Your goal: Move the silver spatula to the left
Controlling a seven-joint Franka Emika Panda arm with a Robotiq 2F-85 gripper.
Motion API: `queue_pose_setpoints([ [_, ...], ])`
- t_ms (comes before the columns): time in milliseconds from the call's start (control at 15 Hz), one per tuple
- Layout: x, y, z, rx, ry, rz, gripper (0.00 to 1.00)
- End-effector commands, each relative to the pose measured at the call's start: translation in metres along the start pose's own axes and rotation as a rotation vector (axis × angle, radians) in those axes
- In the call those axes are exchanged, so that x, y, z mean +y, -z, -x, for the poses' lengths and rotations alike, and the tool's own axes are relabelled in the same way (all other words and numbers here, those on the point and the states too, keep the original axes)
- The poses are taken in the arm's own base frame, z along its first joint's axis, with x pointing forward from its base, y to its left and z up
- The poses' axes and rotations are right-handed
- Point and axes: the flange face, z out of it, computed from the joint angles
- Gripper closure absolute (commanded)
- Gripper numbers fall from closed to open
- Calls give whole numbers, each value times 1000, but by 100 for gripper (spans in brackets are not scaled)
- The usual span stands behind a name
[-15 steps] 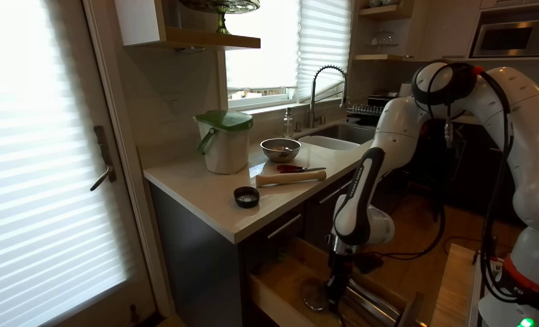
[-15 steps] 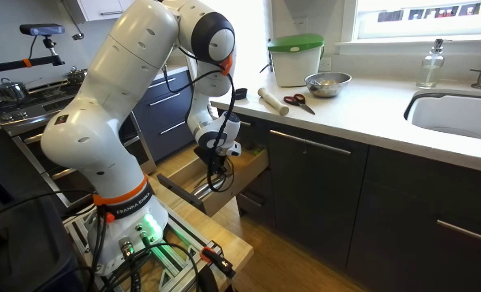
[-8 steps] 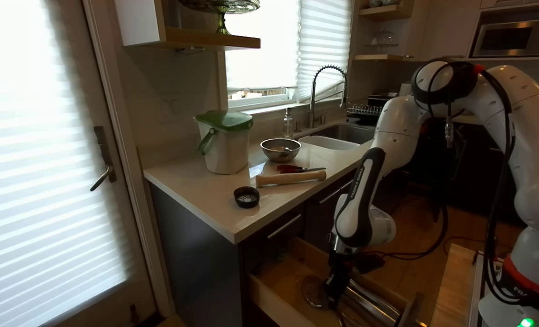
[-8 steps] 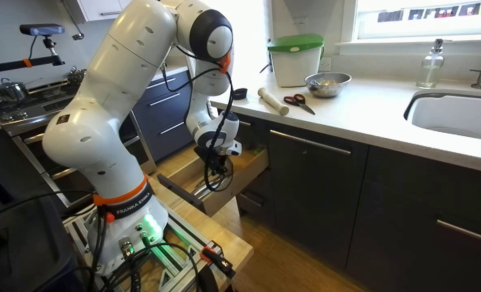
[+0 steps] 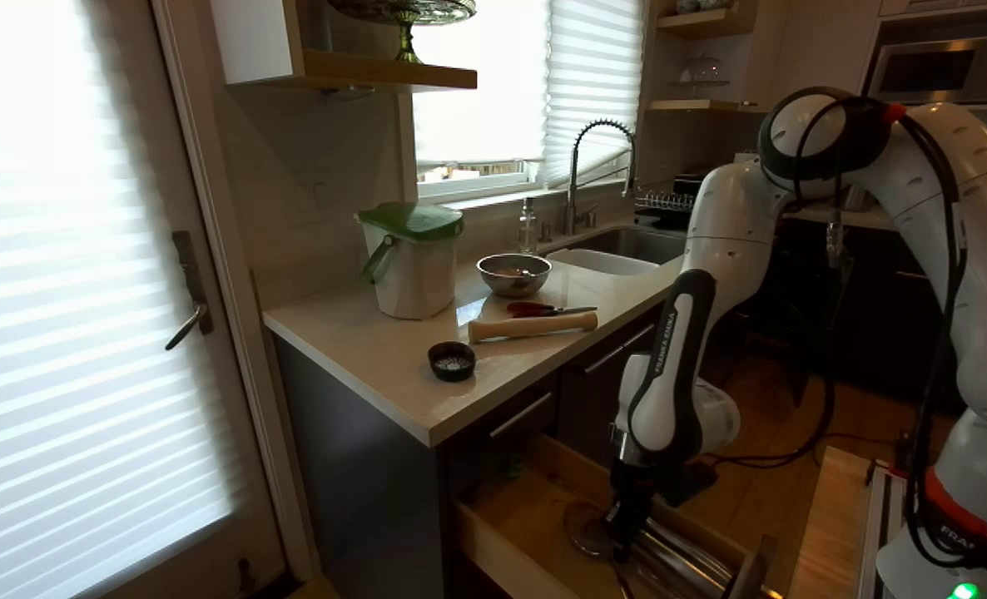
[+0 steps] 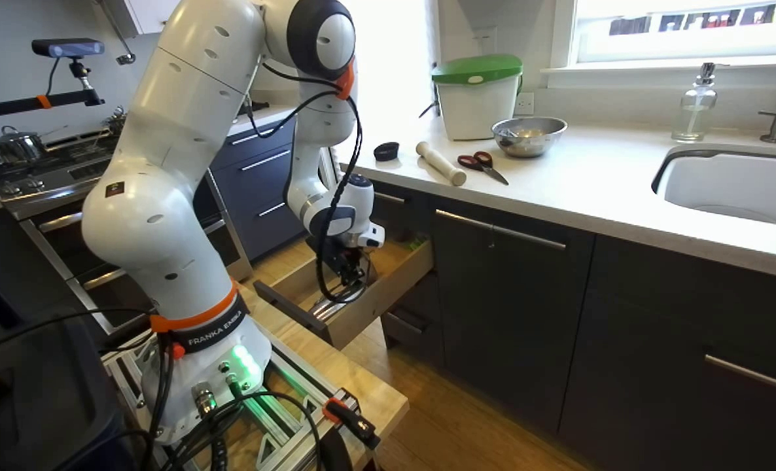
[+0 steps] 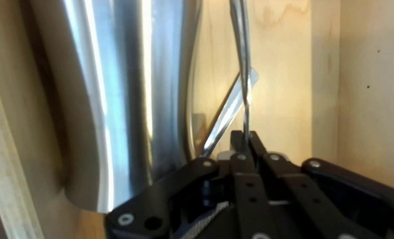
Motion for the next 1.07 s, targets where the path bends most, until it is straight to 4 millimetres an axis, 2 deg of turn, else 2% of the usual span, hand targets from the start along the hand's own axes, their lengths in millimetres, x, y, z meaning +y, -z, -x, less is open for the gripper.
queue_pose_setpoints([
  [0,6,8,5,33,-27,56,99],
  [200,10,7,2,30,-54,81,99],
  [267,10,6,1,28,-56,84,71],
  [333,9,6,1,26,-59,92,69],
  [467,4,5,1,25,-54,99,58],
  [867,-11,9,2,38,-37,95,13],
  [1000,-13,11,2,40,-32,94,1],
])
